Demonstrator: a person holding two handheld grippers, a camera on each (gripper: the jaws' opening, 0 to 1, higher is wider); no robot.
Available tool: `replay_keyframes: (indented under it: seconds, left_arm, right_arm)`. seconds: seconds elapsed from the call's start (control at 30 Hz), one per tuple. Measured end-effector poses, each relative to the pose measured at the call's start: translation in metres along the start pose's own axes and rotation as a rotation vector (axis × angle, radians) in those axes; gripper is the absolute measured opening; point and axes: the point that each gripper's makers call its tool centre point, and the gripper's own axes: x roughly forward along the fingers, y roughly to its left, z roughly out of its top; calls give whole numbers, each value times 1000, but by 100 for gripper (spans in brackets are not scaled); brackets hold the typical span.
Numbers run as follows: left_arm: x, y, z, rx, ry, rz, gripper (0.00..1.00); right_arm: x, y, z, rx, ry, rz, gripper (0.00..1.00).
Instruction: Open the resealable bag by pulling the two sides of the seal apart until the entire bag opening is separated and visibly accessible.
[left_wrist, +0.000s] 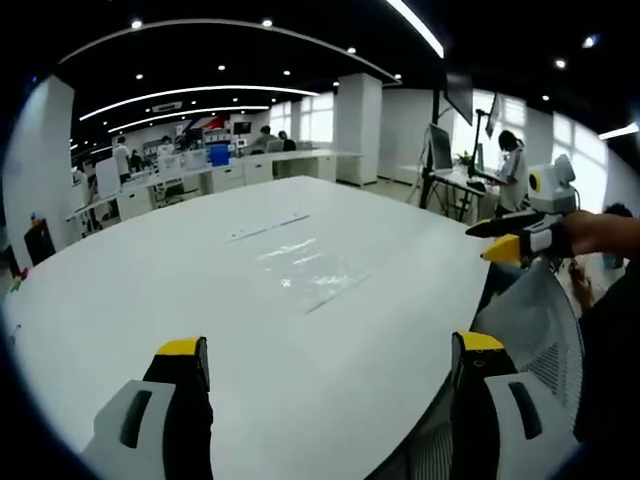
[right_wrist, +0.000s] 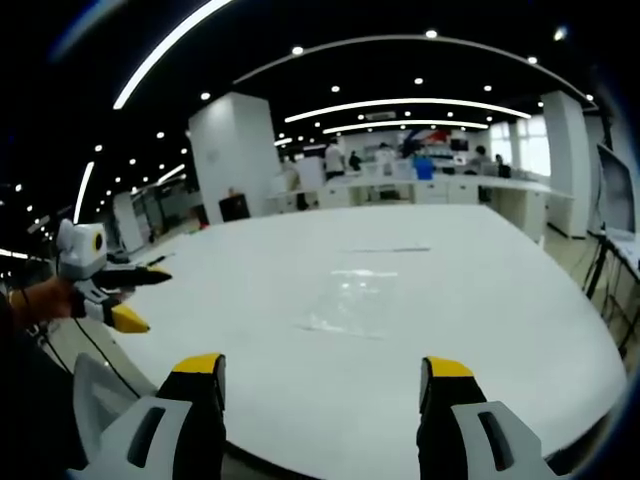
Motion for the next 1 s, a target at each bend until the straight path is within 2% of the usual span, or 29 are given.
replay_keyframes:
  seconds: [0.43,0.63,0.77,1.0]
  left_arm:
    - [0,1,-8,1,32,2,96]
    - [-1,1,-9,-12,31,2,96]
    - [-1,2,-11,-13,35,5,96]
    - [-1,1,-11,-19,34,4,95]
  right_arm:
    - [1,0,-1,8,0,2,78]
    - [1,2,-2,7,5,6,78]
    - [2,4,-1,-32,12,6,78]
    - [3,4,-1,-21,10,5,77]
